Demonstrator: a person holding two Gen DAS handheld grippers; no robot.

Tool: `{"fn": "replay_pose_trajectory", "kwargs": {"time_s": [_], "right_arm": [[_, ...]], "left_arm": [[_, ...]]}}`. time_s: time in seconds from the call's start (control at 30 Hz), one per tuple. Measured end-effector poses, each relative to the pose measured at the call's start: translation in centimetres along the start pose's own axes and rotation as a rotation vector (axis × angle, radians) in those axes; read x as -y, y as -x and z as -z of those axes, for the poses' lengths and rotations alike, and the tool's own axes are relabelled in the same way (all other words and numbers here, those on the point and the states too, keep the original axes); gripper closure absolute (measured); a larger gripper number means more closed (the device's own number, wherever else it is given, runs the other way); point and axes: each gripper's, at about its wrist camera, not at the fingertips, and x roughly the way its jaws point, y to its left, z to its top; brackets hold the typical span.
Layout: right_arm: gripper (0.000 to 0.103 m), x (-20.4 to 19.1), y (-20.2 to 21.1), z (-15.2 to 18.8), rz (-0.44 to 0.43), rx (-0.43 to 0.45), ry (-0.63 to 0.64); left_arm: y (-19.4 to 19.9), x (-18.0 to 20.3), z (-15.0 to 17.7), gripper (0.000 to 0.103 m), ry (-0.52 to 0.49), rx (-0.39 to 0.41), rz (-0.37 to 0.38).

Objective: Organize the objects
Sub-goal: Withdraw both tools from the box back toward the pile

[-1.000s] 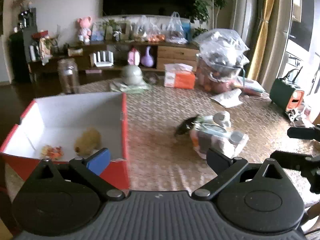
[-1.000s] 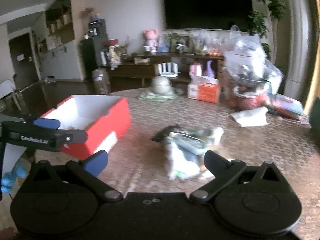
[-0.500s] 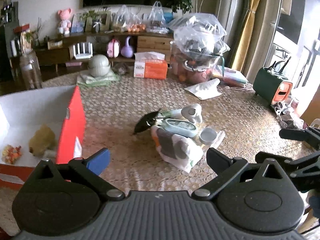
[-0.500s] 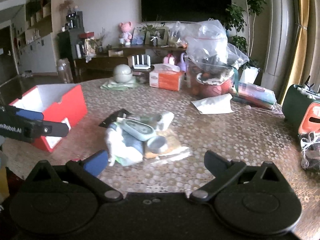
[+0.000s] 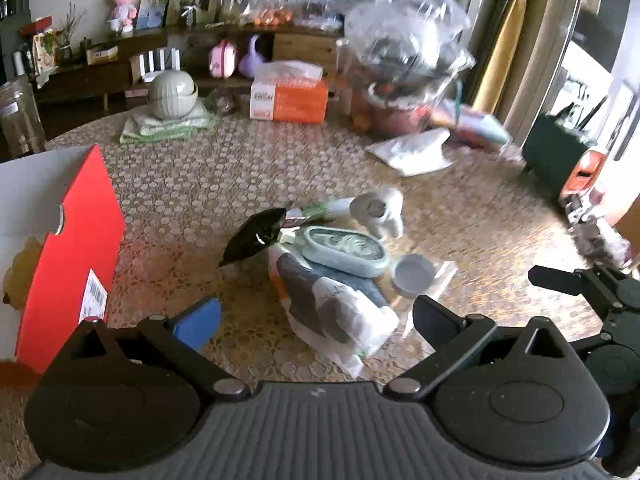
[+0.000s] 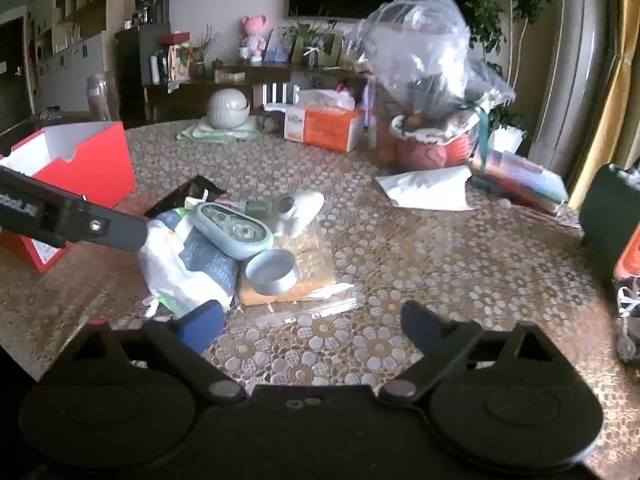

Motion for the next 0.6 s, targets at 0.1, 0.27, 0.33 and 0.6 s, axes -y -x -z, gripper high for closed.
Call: {"fn": "replay_pose_trajectory", "kwargs": {"time_s": [0.1,0.27,0.33,0.6], "right_arm": [[0.016,-0.3,-1.3,-0.2,-0.003,-0.007,0.023],[0.019,-1.3,-2.7,-0.9,-0.014,-0.003,0.054],[0.019,-1.5,-3.1,-1.2,-0.021,0.005,0.063],[0.028,-2.8,-4.5,-1.6,-0.047,-0.001,0.114]], "left_arm": [[-1.6,0.2,-0.2,0.0,-0.015,-0.031,-0.017],[-3.6,0.5,-0.5,0.0,-0.021,-0.067,-0.018],[-4.3,0.4,-0.4,0.0,-0.026,-0.079,-0.022],[-5.5,-0.7,0.0,0.001,-0.015,-0.092,-0.017]]}}
